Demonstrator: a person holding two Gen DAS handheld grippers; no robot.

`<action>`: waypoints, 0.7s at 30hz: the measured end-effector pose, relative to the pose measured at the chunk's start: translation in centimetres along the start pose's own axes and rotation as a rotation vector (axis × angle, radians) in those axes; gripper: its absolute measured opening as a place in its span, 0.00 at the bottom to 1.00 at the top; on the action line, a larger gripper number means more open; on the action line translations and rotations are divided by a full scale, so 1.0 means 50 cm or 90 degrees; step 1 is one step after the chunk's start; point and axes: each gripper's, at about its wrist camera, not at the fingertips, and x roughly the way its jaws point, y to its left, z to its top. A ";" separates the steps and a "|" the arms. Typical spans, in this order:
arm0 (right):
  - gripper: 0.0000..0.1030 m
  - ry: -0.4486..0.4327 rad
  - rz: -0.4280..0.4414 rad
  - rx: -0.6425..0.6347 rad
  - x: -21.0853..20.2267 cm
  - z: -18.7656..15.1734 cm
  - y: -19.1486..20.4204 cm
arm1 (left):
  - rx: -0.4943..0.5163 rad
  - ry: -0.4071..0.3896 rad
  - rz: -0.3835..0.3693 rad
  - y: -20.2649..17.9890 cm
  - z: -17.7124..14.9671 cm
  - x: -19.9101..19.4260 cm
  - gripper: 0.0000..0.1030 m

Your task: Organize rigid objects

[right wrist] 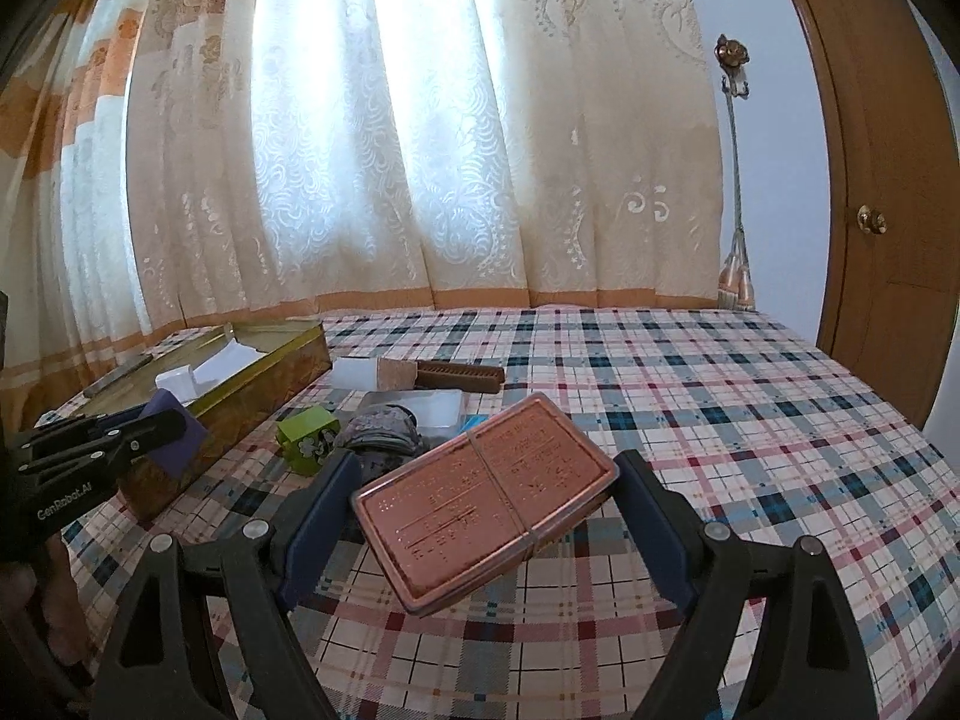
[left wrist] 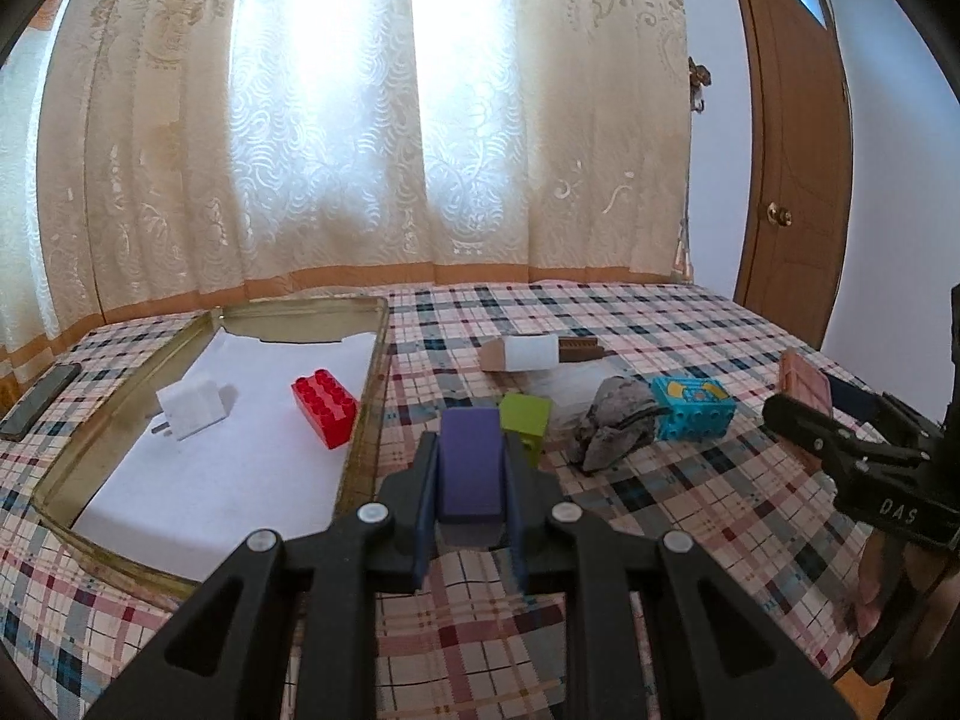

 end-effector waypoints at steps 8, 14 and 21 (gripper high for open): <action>0.84 -0.020 0.000 0.001 -0.010 -0.003 0.017 | -0.003 -0.008 0.000 0.007 0.000 -0.006 0.18; 0.84 -0.024 0.002 -0.009 -0.011 -0.004 0.032 | -0.008 -0.013 0.004 0.015 0.000 -0.012 0.18; 0.84 -0.027 0.007 -0.015 -0.011 -0.005 0.049 | -0.009 -0.026 0.008 0.023 0.000 -0.021 0.18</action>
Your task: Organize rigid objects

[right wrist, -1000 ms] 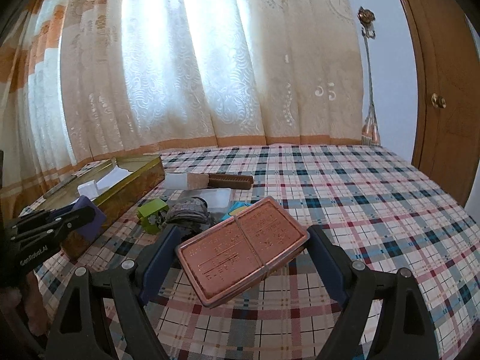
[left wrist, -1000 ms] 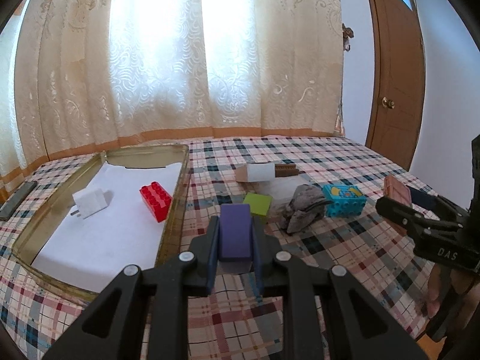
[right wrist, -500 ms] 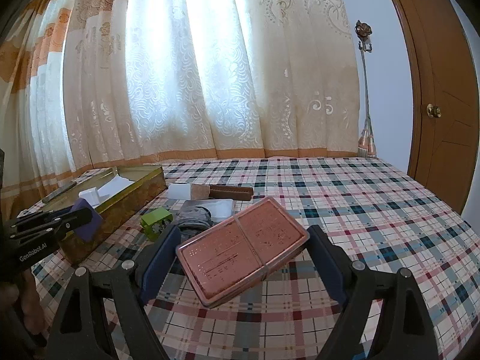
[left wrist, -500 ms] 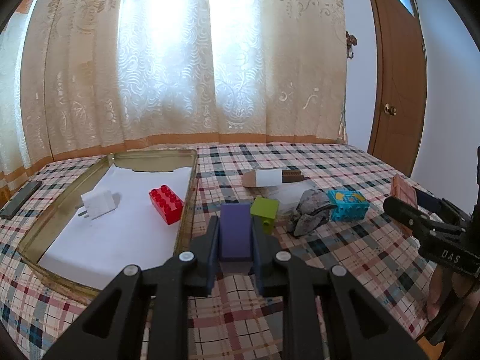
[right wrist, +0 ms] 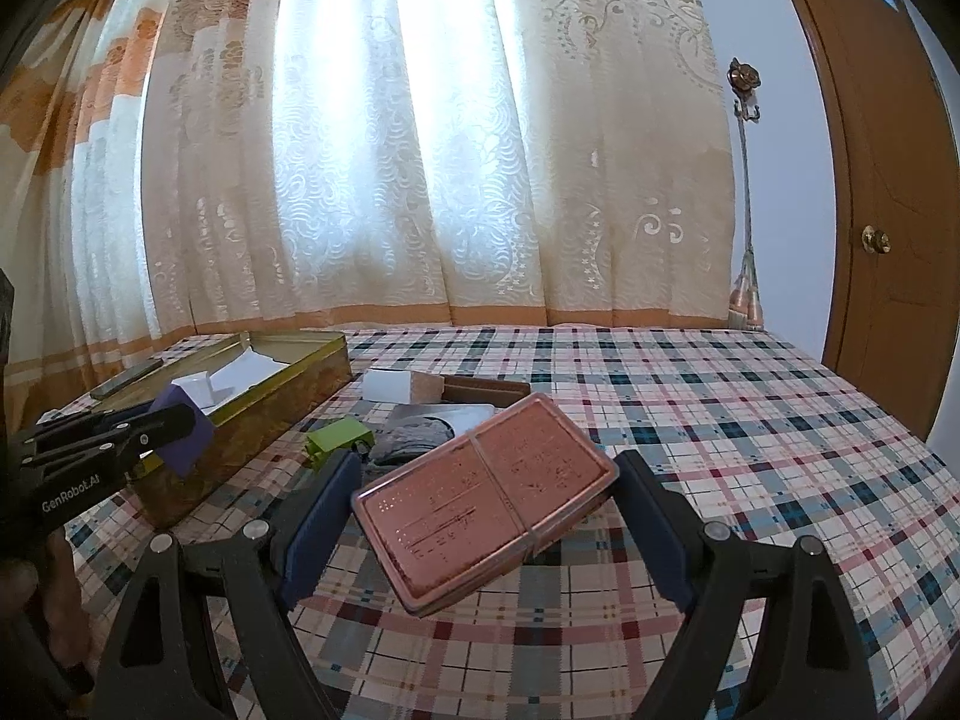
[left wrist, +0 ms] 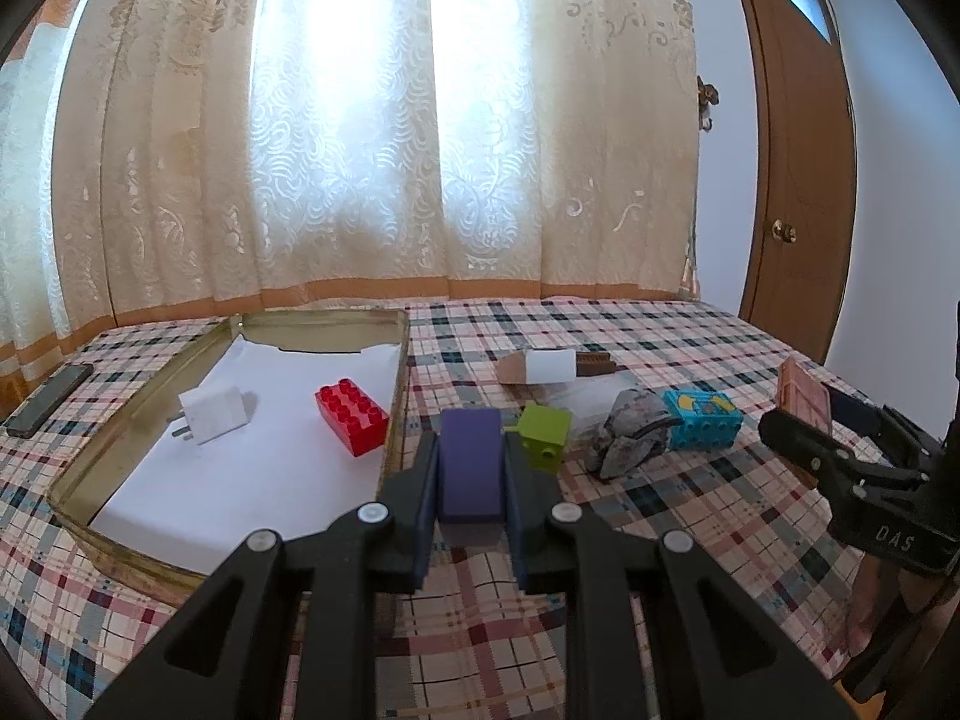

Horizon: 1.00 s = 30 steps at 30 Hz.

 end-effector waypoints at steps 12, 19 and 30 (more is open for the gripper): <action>0.84 -0.005 0.018 -0.020 0.001 -0.001 0.044 | -0.010 -0.016 0.007 0.019 -0.002 -0.011 0.18; 0.84 -0.006 0.022 -0.022 0.003 -0.002 0.056 | -0.014 -0.022 0.012 0.031 -0.004 -0.018 0.18; 0.84 -0.011 0.032 -0.032 0.002 -0.002 0.083 | -0.023 -0.039 0.011 0.045 -0.006 -0.032 0.18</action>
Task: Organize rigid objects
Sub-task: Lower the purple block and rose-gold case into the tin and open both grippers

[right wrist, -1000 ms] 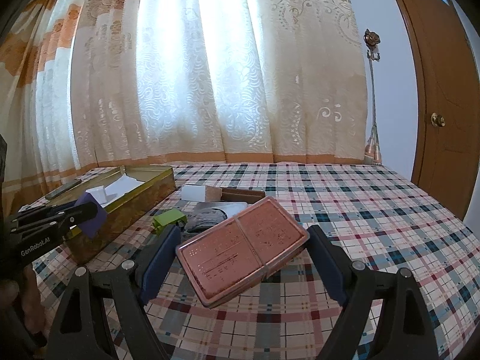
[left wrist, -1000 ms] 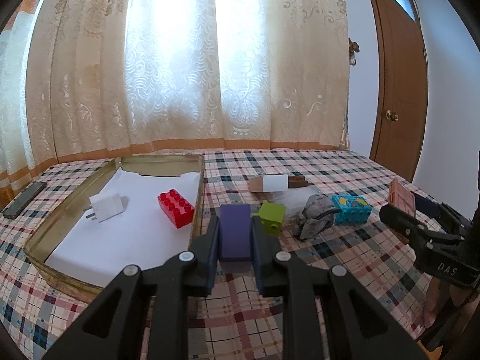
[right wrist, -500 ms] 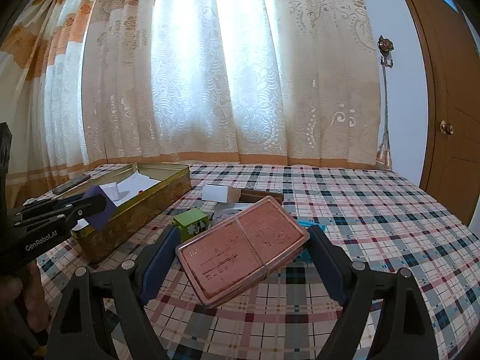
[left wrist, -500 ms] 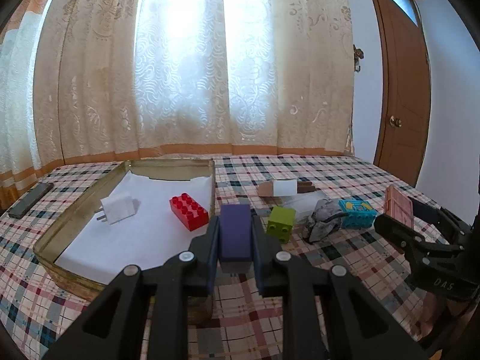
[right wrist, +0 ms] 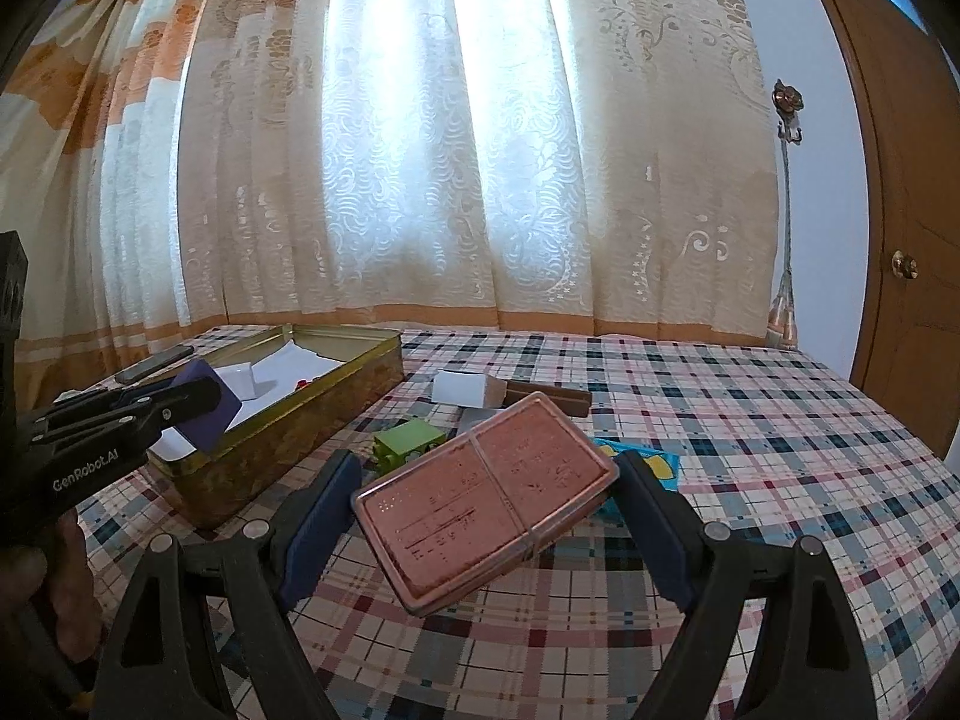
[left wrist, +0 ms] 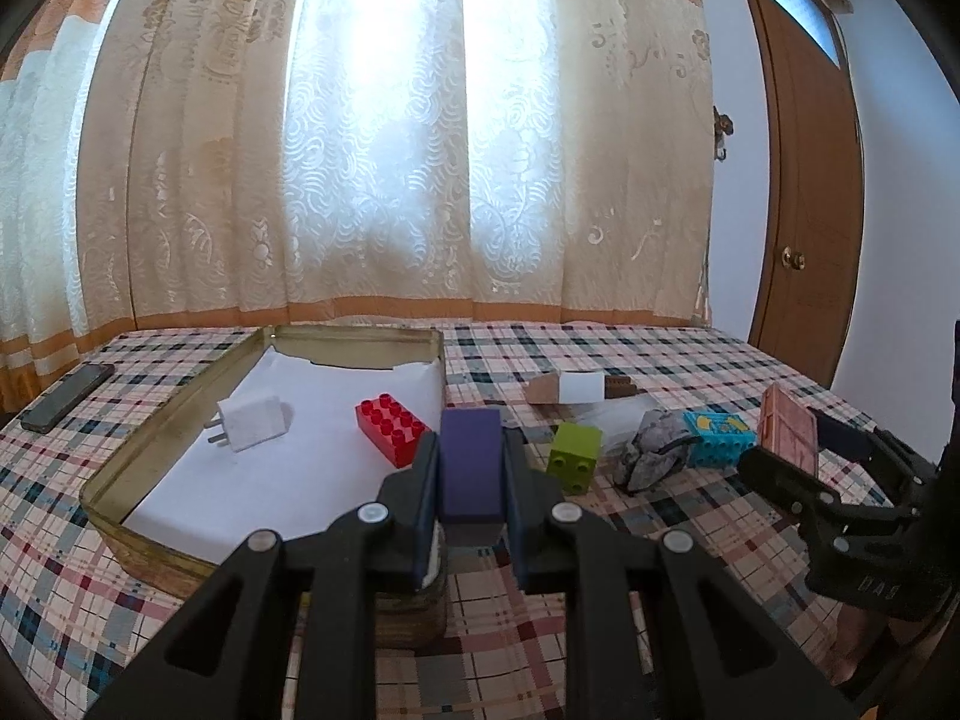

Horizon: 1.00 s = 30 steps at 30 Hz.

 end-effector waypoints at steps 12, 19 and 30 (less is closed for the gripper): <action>0.84 -0.003 0.014 -0.011 0.001 -0.001 0.036 | -0.014 -0.009 0.014 0.025 0.002 -0.008 0.18; 0.84 -0.003 0.022 -0.016 0.004 0.001 0.048 | -0.016 -0.016 0.019 0.030 0.001 -0.012 0.18; 0.84 -0.002 0.036 -0.024 0.010 0.003 0.069 | -0.027 -0.023 0.031 0.050 0.002 -0.019 0.18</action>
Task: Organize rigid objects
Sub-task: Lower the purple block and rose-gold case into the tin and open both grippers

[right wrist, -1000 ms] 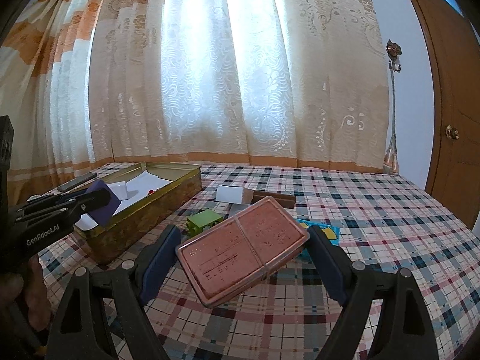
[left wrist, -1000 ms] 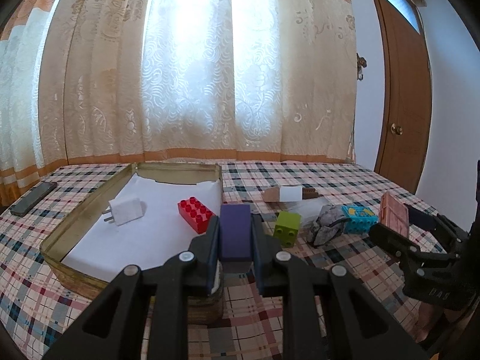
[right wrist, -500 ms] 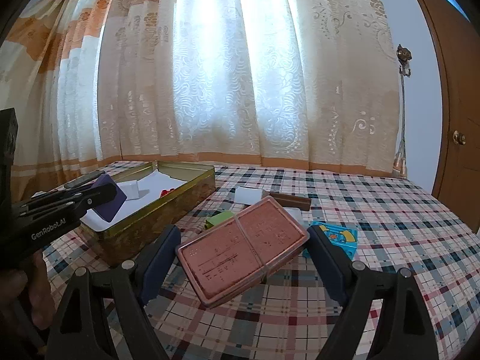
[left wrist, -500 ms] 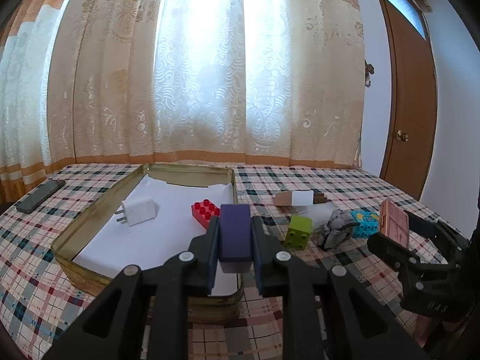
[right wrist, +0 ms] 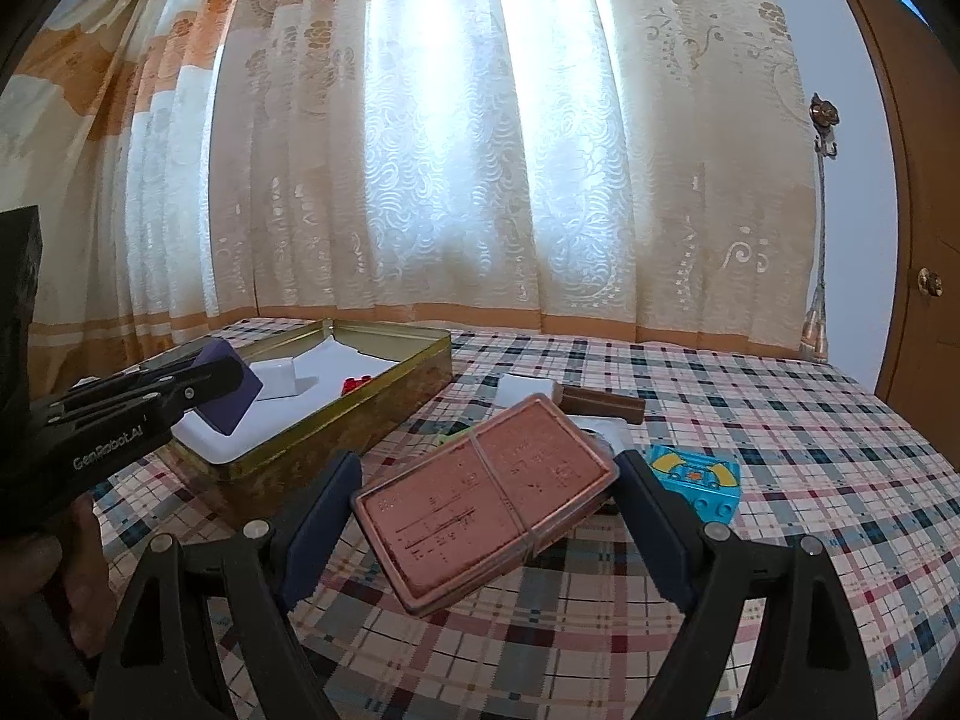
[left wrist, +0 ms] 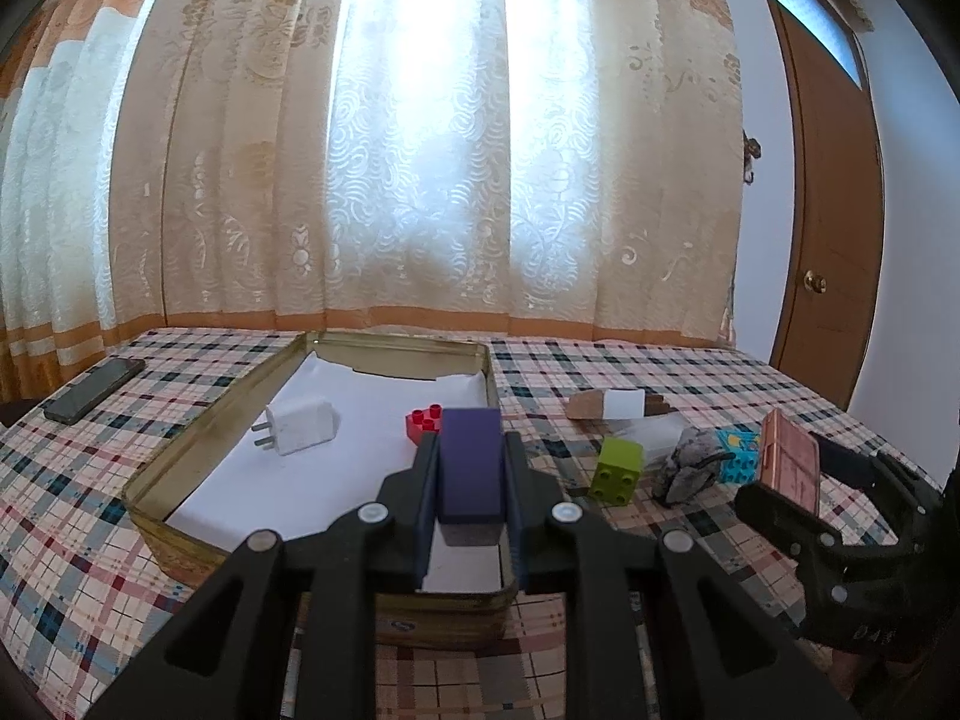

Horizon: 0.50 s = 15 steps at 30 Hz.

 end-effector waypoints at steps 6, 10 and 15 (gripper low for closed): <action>0.84 0.001 0.014 -0.007 0.003 0.002 0.017 | -0.005 -0.003 0.007 0.013 0.001 -0.003 0.18; 0.84 0.008 0.030 -0.012 0.008 0.003 0.031 | -0.012 -0.006 0.013 0.024 0.001 -0.007 0.18; 0.84 0.012 0.047 -0.013 0.015 0.006 0.046 | -0.019 -0.006 0.016 0.039 0.004 -0.010 0.18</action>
